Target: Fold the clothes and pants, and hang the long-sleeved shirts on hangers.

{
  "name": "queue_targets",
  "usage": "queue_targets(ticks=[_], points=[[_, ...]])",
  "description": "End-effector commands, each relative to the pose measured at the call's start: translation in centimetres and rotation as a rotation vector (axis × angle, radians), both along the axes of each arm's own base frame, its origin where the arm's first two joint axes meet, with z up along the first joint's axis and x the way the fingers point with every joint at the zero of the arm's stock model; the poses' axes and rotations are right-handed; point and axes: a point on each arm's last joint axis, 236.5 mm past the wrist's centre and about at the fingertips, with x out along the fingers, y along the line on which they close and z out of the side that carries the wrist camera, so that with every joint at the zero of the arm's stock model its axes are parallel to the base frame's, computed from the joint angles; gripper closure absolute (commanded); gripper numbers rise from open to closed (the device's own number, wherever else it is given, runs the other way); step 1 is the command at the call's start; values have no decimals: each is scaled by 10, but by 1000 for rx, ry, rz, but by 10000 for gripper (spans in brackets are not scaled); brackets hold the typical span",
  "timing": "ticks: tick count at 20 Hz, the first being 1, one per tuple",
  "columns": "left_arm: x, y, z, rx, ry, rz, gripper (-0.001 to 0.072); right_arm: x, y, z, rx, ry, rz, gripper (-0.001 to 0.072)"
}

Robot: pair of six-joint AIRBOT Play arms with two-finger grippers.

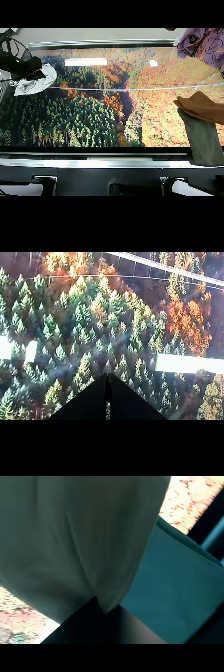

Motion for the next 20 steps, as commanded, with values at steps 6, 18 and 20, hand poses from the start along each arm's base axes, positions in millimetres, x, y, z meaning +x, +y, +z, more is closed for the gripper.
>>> queue_targets(ticks=[6,18,20], points=[[0,0,0,0,0,-1,692,-73,12,-53,61,148,-70,686],[0,0,0,0,0,0,692,-157,28,-106,33,394,-135,685],[0,0,0,0,0,0,692,-165,31,-111,38,424,-137,685]])
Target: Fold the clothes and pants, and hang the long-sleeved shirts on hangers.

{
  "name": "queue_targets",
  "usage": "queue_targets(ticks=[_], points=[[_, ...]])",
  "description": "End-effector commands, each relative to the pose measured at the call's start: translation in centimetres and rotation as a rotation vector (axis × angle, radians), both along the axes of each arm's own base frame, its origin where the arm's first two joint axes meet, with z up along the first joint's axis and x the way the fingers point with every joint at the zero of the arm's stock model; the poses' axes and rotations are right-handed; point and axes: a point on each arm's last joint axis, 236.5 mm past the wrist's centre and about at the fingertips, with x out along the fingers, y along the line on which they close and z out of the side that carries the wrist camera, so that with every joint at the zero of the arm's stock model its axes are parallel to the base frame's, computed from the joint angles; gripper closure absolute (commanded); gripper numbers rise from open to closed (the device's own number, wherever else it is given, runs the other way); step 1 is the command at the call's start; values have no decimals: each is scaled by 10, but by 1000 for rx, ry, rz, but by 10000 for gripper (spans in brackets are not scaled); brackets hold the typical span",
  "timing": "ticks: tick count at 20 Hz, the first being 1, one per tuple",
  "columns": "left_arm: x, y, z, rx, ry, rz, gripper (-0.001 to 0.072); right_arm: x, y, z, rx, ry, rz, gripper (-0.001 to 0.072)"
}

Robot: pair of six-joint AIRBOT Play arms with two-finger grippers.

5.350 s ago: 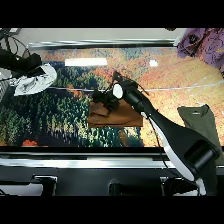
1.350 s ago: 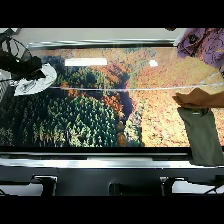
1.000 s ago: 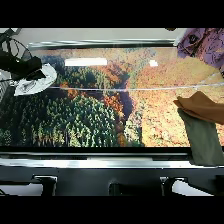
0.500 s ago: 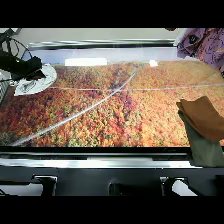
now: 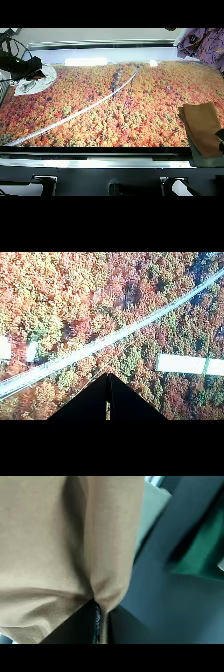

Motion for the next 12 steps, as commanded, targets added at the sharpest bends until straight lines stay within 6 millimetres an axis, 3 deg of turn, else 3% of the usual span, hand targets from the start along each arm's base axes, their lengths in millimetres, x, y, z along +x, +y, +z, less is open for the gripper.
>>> queue_targets(ticks=[1,5,7,8,10,11,12], points=[[0,0,0,0,0,-1,693,-20,3,-8,-5,69,-11,685],[0,0,0,0,0,0,692,-25,3,-10,-15,85,-36,671],[0,0,0,0,0,-1,692,-22,0,-11,-26,71,-35,385],[0,0,0,0,0,-1,692,-17,-2,-11,-30,54,-15,329],[0,0,0,0,0,-1,692,15,-7,-10,-34,-78,61,330],[0,0,0,0,0,0,692,45,-5,-5,-27,-202,108,338],[0,0,0,0,0,-1,692,77,2,3,-8,-342,158,422]])
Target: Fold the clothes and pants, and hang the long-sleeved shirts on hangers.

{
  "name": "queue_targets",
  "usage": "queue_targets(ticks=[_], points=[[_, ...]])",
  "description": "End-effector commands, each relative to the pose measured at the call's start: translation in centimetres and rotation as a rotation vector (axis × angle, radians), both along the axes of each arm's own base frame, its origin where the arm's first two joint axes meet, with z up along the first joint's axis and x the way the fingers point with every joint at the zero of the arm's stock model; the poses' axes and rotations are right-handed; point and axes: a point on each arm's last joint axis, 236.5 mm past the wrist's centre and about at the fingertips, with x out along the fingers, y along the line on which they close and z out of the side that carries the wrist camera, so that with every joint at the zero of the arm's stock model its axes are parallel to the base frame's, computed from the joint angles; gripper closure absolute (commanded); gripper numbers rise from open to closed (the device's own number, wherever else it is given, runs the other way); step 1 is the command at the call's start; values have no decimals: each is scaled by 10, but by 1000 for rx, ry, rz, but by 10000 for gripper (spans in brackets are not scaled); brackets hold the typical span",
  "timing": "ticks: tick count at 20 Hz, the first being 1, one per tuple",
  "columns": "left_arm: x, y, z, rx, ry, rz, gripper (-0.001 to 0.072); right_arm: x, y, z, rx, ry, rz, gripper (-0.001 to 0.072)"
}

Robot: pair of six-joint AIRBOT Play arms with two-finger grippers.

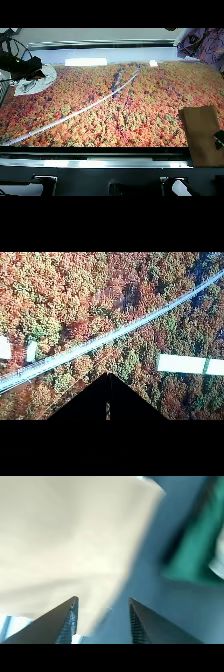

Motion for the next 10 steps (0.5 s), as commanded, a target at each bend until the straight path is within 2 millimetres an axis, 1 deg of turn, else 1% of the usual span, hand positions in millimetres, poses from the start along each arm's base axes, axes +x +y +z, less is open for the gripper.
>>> queue_targets(ticks=[1,2,3,4,5,6,8,10], points=[[0,0,0,0,0,-1,693,101,16,24,38,-414,183,511],[0,0,0,0,0,-1,693,134,30,39,45,-531,270,525],[0,0,0,3,-2,-7,693,159,48,51,52,-599,361,543],[0,-1,0,17,-11,-37,693,181,74,59,59,-641,487,604],[-1,-3,1,35,-23,-78,693,198,102,63,67,-663,606,620],[-2,-6,3,54,-39,-119,694,210,135,66,78,-673,733,684],[-9,2,3,133,-61,-144,695,226,201,71,100,-696,942,684],[-21,4,3,169,-116,-184,695,227,264,73,141,-712,1105,684]])
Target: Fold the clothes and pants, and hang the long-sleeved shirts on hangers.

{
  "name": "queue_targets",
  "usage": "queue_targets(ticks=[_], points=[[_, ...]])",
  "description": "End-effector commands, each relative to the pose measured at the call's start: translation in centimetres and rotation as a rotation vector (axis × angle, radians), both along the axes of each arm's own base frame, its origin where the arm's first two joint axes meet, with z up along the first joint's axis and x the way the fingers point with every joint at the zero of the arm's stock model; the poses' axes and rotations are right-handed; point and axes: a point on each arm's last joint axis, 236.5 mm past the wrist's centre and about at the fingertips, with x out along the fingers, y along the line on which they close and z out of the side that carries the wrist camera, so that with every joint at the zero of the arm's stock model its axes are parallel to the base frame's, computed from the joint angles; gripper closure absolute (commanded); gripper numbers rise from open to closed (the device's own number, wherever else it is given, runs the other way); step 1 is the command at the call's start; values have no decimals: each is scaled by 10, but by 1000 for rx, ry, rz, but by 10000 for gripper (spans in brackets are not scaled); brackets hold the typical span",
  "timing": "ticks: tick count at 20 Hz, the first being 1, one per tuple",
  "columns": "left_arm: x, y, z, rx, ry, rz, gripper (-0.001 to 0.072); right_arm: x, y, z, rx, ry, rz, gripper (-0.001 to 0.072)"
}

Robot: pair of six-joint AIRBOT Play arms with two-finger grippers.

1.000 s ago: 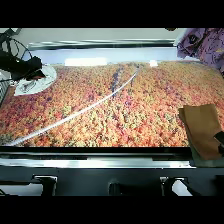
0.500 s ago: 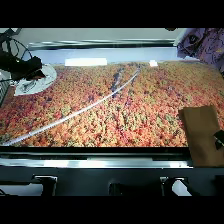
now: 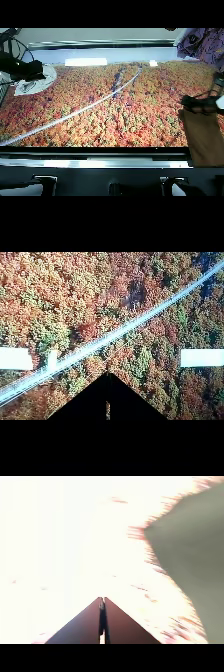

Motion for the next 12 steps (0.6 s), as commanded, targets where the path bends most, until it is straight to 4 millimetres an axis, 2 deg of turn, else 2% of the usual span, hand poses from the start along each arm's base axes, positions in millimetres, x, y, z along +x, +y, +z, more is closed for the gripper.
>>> queue_targets(ticks=[1,4,6,8,12], points=[[-18,6,0,88,-90,-85,695,13,115,15,-3,-103,328,684],[-44,9,-5,94,-174,-61,694,-6,180,16,5,-104,496,684],[-50,12,1,104,-236,-43,693,-13,205,23,9,-134,557,684],[-54,14,5,110,-248,-40,692,-15,214,30,14,-161,576,684],[-54,14,2,106,-237,-36,691,-15,213,34,12,-175,575,683]])
